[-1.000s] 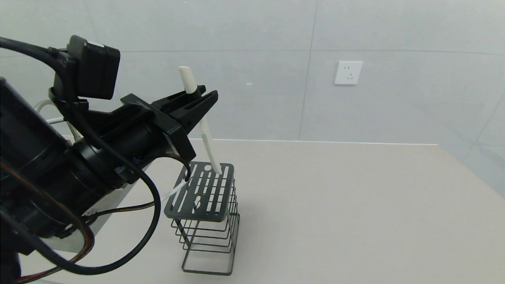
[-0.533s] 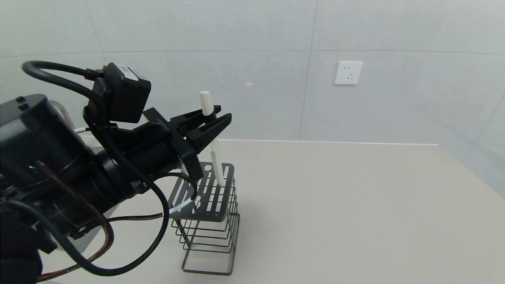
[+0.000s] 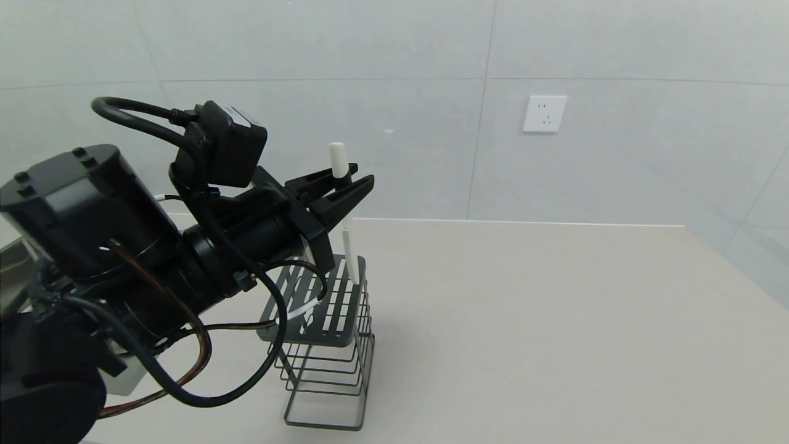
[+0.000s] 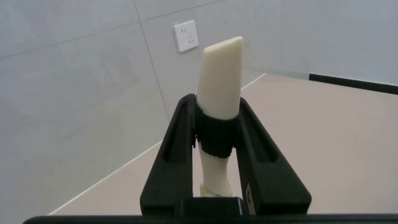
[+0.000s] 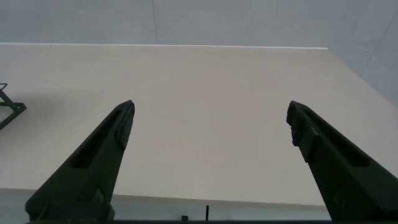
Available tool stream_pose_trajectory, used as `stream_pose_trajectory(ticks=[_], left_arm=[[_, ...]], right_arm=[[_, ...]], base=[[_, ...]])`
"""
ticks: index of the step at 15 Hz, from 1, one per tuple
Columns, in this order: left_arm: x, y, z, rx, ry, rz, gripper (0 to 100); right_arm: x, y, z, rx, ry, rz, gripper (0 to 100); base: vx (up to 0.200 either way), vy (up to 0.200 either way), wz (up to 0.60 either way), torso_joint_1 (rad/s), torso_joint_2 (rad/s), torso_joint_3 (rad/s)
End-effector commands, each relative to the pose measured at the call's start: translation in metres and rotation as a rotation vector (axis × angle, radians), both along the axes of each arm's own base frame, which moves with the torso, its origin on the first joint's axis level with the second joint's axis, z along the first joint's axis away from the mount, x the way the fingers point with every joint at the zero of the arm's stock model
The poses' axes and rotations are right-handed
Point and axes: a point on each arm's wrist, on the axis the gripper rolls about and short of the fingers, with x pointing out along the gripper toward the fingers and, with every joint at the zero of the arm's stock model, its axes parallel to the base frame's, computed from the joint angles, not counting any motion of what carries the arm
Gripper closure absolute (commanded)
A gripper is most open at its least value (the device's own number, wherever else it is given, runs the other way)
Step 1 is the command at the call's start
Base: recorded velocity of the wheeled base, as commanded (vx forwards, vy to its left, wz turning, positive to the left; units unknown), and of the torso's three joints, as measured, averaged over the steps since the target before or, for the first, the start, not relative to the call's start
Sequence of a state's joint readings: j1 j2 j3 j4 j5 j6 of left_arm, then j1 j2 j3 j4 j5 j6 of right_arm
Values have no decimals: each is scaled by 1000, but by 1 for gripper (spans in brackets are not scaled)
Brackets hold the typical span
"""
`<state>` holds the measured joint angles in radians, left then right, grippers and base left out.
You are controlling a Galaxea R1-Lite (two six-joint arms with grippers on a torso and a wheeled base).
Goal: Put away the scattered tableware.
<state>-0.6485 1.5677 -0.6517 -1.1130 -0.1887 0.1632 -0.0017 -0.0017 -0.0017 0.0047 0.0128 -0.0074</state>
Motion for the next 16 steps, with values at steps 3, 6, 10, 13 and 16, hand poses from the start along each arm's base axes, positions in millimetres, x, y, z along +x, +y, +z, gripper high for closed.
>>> stream_pose_trajectory(ticks=[3,6,10,13,16], left_arm=[[7,6,-1,3,2,31,100],[7,5,-2,5,4,29,100],[9,8,-4,36,-18,-36,100],[12,11,-5,53,-29,-43,100],[12,13,-4,50,-33,-35,100]], right_arm=[[0,0,0,0,2,1,0],[0,0,0,0,2,1,0],[0,0,0,0,2,1,0],[0,0,0,0,2,1,0],[0,0,0,0,2,1,0]], base=[[0,0,0,0,0,0],[0,0,0,0,0,0],[0,0,0,0,0,0],[0,0,0,0,0,0],[0,0,0,0,0,0]])
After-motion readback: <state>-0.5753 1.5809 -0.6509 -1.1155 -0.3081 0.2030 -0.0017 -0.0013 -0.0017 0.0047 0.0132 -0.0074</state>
